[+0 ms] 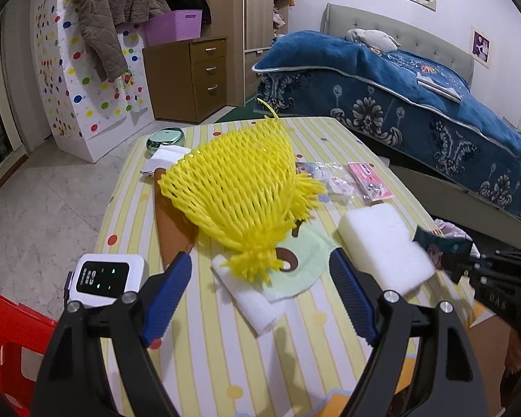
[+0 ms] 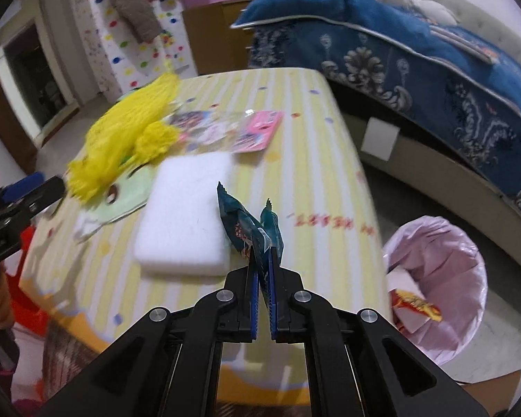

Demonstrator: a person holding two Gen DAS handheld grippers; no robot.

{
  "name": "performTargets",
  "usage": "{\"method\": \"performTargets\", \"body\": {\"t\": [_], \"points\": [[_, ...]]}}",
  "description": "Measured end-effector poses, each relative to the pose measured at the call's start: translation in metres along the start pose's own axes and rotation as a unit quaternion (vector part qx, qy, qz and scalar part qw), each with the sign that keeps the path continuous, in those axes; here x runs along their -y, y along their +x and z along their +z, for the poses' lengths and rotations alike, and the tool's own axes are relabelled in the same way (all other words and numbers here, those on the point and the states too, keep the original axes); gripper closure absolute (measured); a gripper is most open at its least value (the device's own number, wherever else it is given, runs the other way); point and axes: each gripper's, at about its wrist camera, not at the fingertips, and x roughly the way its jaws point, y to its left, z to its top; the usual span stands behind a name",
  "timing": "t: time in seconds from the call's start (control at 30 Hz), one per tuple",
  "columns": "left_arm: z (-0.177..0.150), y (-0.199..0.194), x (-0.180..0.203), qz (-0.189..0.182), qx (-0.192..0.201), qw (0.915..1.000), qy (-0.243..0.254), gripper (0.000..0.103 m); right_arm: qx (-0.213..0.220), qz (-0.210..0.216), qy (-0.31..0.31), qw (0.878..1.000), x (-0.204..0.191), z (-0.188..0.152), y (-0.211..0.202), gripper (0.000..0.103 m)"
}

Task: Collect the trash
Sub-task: 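Grasp the white foam block with the left tool while the right tool holds the packet, then carry foam block and packet to the wastebasket and open both tools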

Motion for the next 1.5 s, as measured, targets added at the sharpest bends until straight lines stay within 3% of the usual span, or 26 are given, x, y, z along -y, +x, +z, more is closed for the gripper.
{"method": "performTargets", "body": {"t": [0.13,0.17,0.33,0.63,0.8,1.03,1.1,1.2,1.5], "points": [[-0.004,-0.006,0.004,-0.006,0.001,1.0,0.007,0.023,0.001,0.015,-0.021,1.0,-0.02,-0.012,-0.009,0.099],[-0.005,-0.007,0.006,-0.01,0.0,0.9999,0.01,0.018,0.005,0.011,-0.023,1.0,-0.021,-0.013,-0.012,0.099],[-0.012,-0.007,0.029,-0.043,-0.005,0.998,0.045,0.008,0.029,-0.017,0.019,0.999,0.001,-0.012,-0.032,0.099],[-0.026,0.014,0.078,-0.077,-0.026,0.9915,0.101,0.008,0.051,-0.041,0.072,0.995,0.033,-0.018,-0.057,0.098],[-0.03,0.023,0.092,-0.072,-0.029,0.9903,0.116,0.014,0.053,-0.045,0.075,0.995,0.037,-0.022,-0.061,0.098],[-0.033,0.041,0.089,-0.064,-0.05,0.9922,0.095,0.022,0.049,-0.042,0.079,0.995,0.038,-0.026,-0.06,0.098],[-0.034,0.044,0.086,-0.064,-0.056,0.992,0.093,0.035,0.049,-0.04,0.078,0.995,0.037,-0.027,-0.06,0.098],[-0.034,0.04,0.081,-0.083,-0.057,0.9913,0.085,0.038,0.052,-0.039,0.079,0.995,0.035,-0.027,-0.063,0.098],[-0.026,-0.007,0.09,-0.115,-0.005,0.9898,0.083,0.039,0.071,-0.045,0.091,0.992,0.04,-0.032,-0.082,0.098]]}}
